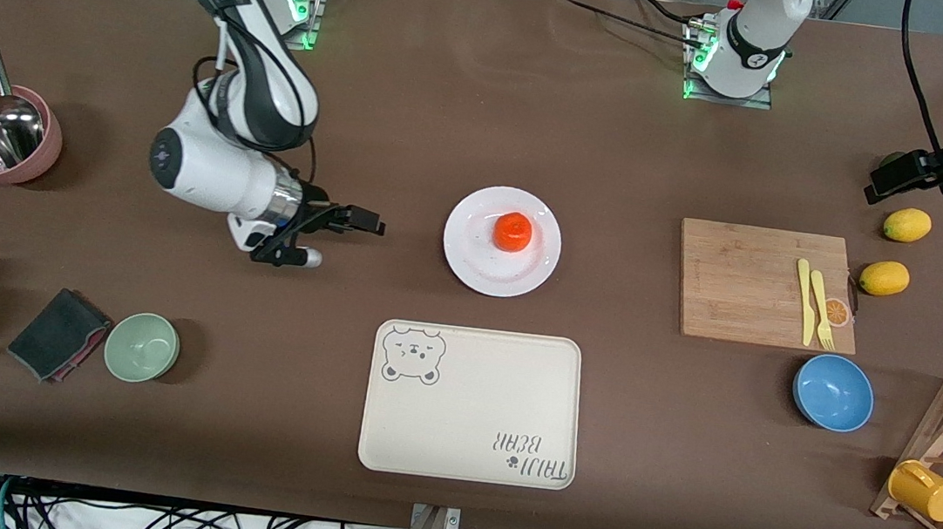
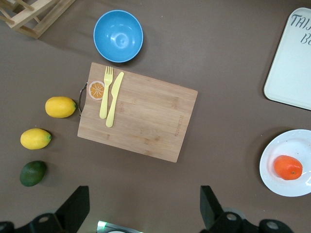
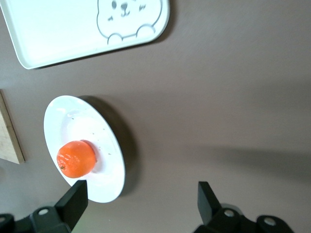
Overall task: Place orange and plate with both arms
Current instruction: 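Move the right gripper to the plate rim and grip it, then slide the plate with the right gripper onto the bear tray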
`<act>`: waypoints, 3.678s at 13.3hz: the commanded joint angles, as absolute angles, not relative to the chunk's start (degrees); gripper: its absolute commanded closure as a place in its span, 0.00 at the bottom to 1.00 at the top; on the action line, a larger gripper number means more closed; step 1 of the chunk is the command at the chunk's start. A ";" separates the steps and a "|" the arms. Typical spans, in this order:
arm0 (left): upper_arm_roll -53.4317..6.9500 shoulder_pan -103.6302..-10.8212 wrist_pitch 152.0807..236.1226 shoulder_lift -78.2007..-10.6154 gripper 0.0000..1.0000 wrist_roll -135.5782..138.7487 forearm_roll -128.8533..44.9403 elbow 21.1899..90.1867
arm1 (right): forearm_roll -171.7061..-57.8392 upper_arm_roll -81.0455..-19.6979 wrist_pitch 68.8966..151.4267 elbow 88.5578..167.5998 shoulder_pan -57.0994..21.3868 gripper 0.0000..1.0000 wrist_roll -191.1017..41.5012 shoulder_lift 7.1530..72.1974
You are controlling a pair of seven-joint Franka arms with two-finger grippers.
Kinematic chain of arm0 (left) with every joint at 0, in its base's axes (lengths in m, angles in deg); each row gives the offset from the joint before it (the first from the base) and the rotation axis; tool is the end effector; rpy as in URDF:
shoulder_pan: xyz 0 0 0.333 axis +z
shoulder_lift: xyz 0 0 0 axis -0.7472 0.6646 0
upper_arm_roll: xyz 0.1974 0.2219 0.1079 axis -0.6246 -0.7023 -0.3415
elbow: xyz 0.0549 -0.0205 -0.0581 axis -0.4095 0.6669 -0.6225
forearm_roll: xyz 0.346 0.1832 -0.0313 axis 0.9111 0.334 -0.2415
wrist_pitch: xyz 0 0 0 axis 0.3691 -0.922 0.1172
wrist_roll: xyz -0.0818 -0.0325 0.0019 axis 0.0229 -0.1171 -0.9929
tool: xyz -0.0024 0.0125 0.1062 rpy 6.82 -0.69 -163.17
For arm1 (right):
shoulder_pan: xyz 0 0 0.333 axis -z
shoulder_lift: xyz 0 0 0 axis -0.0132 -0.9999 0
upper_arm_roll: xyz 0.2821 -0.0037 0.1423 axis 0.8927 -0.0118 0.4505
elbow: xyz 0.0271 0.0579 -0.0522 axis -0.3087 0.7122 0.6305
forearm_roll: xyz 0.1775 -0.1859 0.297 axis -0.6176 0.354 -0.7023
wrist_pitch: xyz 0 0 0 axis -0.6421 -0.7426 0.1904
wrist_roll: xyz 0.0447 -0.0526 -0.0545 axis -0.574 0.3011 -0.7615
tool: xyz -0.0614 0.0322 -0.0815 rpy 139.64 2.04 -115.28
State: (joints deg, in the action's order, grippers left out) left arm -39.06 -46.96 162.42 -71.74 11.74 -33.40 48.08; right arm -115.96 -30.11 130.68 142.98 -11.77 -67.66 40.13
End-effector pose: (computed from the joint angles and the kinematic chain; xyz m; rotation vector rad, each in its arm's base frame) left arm 0.5356 -0.0109 0.6182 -3.1025 -0.4242 0.1366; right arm 0.5504 0.2679 0.2698 -2.5966 0.1279 0.2069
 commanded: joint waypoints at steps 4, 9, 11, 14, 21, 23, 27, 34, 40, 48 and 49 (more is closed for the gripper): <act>-39.19 -46.24 159.47 -71.26 0.00 10.60 -34.02 46.24 | -121.86 -23.83 137.28 142.70 -11.22 0.00 -75.02 33.26; -39.19 -46.15 158.15 -71.44 0.00 8.60 -32.97 46.15 | -121.96 -23.04 137.10 140.95 -11.22 0.00 -78.46 29.75; -39.02 -46.15 158.24 -71.43 0.00 6.04 -32.61 46.15 | -122.05 -22.34 136.92 139.37 -11.04 0.00 -81.79 28.17; -39.11 -46.15 158.06 -71.52 0.00 5.86 -32.70 46.15 | -128.26 -22.25 136.92 138.57 -10.87 0.00 -89.60 26.76; -39.02 -46.15 158.06 -71.52 0.00 6.03 -32.79 46.15 | -138.92 -22.25 136.92 138.57 -11.22 0.00 -99.83 25.88; -38.75 -46.15 158.06 -71.52 0.00 6.47 -32.79 46.15 | -139.80 -21.98 137.19 137.96 -11.30 0.01 -100.00 25.26; -38.84 -46.15 158.06 -71.44 0.00 6.47 -32.79 46.15 | -143.57 -21.81 137.28 137.25 -11.57 0.05 -103.33 23.94; -38.67 -46.24 158.15 -71.52 0.00 6.56 -32.79 46.15 | -144.81 -21.81 138.86 133.74 -13.33 0.08 -103.78 20.78; -38.58 -46.24 158.15 -71.44 0.00 6.56 -32.79 46.15 | -144.81 -21.89 139.38 132.33 -13.50 0.46 -103.78 19.63; -38.49 -46.33 158.15 -71.44 0.00 6.56 -32.88 46.15 | -144.64 -21.98 139.38 131.98 -13.50 0.92 -103.96 19.37; -38.58 -46.24 158.24 -71.44 0.00 6.56 -32.88 46.06 | -144.55 -21.98 139.38 131.98 -13.42 0.98 -104.22 19.20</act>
